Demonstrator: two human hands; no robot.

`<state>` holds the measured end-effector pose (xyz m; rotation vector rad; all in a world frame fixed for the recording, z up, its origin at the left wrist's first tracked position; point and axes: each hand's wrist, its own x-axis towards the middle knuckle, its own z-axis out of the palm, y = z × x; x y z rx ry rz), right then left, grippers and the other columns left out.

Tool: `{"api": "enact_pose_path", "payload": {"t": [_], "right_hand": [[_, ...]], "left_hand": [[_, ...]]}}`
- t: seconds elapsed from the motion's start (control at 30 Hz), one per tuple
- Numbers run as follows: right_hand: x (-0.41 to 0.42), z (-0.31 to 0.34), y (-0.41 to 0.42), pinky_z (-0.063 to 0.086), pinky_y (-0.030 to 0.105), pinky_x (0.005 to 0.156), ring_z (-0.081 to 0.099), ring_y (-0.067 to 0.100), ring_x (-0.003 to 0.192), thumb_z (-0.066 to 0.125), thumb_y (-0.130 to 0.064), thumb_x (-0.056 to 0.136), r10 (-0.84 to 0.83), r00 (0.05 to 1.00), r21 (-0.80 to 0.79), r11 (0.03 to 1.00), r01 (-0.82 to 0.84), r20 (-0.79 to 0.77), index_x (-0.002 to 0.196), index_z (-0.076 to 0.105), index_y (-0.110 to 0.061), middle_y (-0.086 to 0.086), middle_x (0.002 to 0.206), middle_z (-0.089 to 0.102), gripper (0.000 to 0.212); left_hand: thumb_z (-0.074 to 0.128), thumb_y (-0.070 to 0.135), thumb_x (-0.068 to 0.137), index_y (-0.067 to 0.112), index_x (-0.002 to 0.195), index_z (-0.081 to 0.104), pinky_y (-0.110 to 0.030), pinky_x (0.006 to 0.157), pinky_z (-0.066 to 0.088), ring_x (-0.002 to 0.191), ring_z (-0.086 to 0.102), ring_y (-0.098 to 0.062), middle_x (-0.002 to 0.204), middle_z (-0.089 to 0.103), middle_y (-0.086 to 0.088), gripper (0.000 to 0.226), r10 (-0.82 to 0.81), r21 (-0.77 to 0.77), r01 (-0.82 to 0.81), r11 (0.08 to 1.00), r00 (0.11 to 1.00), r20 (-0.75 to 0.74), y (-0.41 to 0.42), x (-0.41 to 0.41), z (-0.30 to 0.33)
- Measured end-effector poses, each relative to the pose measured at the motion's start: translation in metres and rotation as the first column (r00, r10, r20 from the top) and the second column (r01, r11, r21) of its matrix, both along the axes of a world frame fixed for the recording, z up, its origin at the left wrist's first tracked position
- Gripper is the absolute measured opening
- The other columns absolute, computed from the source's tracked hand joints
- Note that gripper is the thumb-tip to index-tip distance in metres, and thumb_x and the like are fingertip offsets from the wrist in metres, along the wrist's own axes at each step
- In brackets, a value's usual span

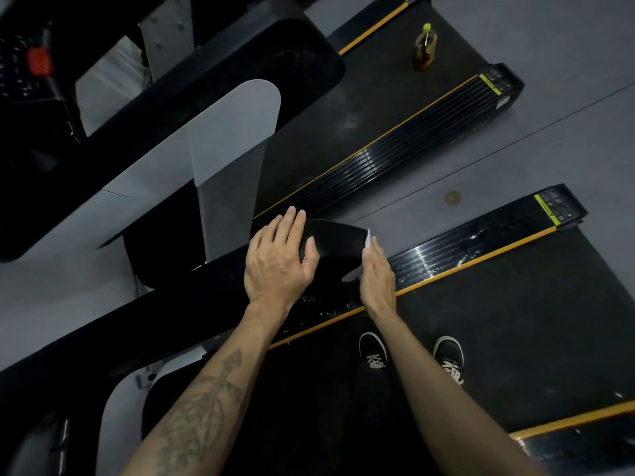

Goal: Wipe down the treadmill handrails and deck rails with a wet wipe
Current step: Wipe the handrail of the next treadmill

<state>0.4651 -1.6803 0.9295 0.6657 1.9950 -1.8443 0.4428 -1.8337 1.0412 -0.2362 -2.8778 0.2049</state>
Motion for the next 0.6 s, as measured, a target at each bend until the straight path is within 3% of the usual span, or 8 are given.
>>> {"api": "enact_pose_path", "payload": {"t": [0.1, 0.17, 0.23, 0.3, 0.37, 0.47, 0.6], "right_hand": [[-0.002, 0.005, 0.004, 0.037, 0.041, 0.120, 0.048, 0.022, 0.142, 0.041, -0.034, 0.110, -0.037, 0.997, 0.111, 0.993, 0.044, -0.067, 0.150, 0.050, -0.012, 0.005, 0.152, 0.053, 0.046], [-0.001, 0.008, 0.004, 0.051, 0.044, 0.102, 0.065, 0.032, 0.120, 0.048, -0.028, 0.109, -0.039, 0.987, 0.206, 0.976, 0.071, -0.153, 0.140, 0.062, -0.010, 0.013, 0.129, 0.070, 0.039], [0.002, 0.011, 0.004, 0.055, 0.039, 0.077, 0.071, 0.024, 0.086, 0.052, -0.025, 0.107, -0.046, 0.968, 0.260, 0.959, 0.113, -0.248, 0.127, 0.073, -0.011, 0.013, 0.103, 0.076, 0.032], [0.002, 0.014, 0.008, 0.047, 0.031, 0.063, 0.059, 0.002, 0.064, 0.054, -0.026, 0.108, -0.039, 0.943, 0.270, 0.954, 0.134, -0.331, 0.110, 0.078, -0.010, -0.002, 0.084, 0.071, 0.029], [0.001, 0.021, 0.011, 0.055, 0.034, 0.070, 0.068, 0.005, 0.078, 0.054, -0.024, 0.108, -0.008, 0.922, 0.264, 0.957, 0.119, -0.387, 0.111, 0.078, -0.008, -0.004, 0.096, 0.075, 0.029], [0.000, 0.032, 0.012, 0.056, 0.040, 0.100, 0.068, 0.020, 0.120, 0.058, -0.014, 0.105, 0.085, 0.848, 0.281, 0.956, 0.078, -0.523, 0.129, 0.070, -0.004, 0.009, 0.129, 0.071, 0.028], [0.004, 0.053, 0.009, 0.051, 0.038, 0.110, 0.061, 0.017, 0.131, 0.062, -0.006, 0.101, 0.165, 0.751, 0.290, 0.956, 0.036, -0.639, 0.135, 0.064, -0.002, 0.010, 0.137, 0.065, 0.034]], "left_hand": [[0.044, 0.037, 0.105, 0.012, 0.143, 0.059, -0.042, 0.105, 0.048, 0.131, 0.059, -0.024, 0.147, 0.059, -0.008, 0.048, 0.007, -0.003, -0.007, 1.000, 1.000, 0.003, 0.001, 0.000, 0.001], [0.044, 0.038, 0.105, 0.012, 0.144, 0.059, -0.042, 0.105, 0.048, 0.131, 0.059, -0.024, 0.147, 0.059, -0.008, 0.049, 0.004, -0.004, -0.004, 1.000, 1.000, 0.009, 0.001, 0.000, 0.003], [0.044, 0.037, 0.105, 0.012, 0.144, 0.059, -0.042, 0.105, 0.049, 0.131, 0.059, -0.024, 0.147, 0.059, -0.008, 0.049, 0.003, -0.002, -0.003, 1.000, 1.000, 0.015, 0.001, 0.000, 0.002], [0.044, 0.038, 0.104, 0.012, 0.143, 0.060, -0.042, 0.104, 0.049, 0.130, 0.060, -0.024, 0.146, 0.060, -0.008, 0.049, 0.009, 0.006, -0.009, 1.000, 1.000, 0.013, 0.001, 0.000, 0.001], [0.043, 0.039, 0.105, 0.013, 0.142, 0.061, -0.041, 0.104, 0.049, 0.129, 0.060, -0.024, 0.146, 0.060, -0.007, 0.049, 0.009, 0.011, -0.009, 1.000, 1.000, 0.011, 0.001, 0.000, -0.001], [0.041, 0.041, 0.106, 0.014, 0.142, 0.060, -0.040, 0.105, 0.048, 0.130, 0.060, -0.023, 0.145, 0.061, -0.006, 0.049, 0.009, 0.036, -0.010, 0.999, 1.000, 0.015, 0.000, -0.001, -0.002], [0.038, 0.042, 0.107, 0.014, 0.145, 0.058, -0.039, 0.110, 0.043, 0.136, 0.055, -0.022, 0.149, 0.057, -0.006, 0.051, 0.016, 0.100, -0.024, 0.995, 0.996, 0.084, 0.001, 0.000, 0.005]]}}
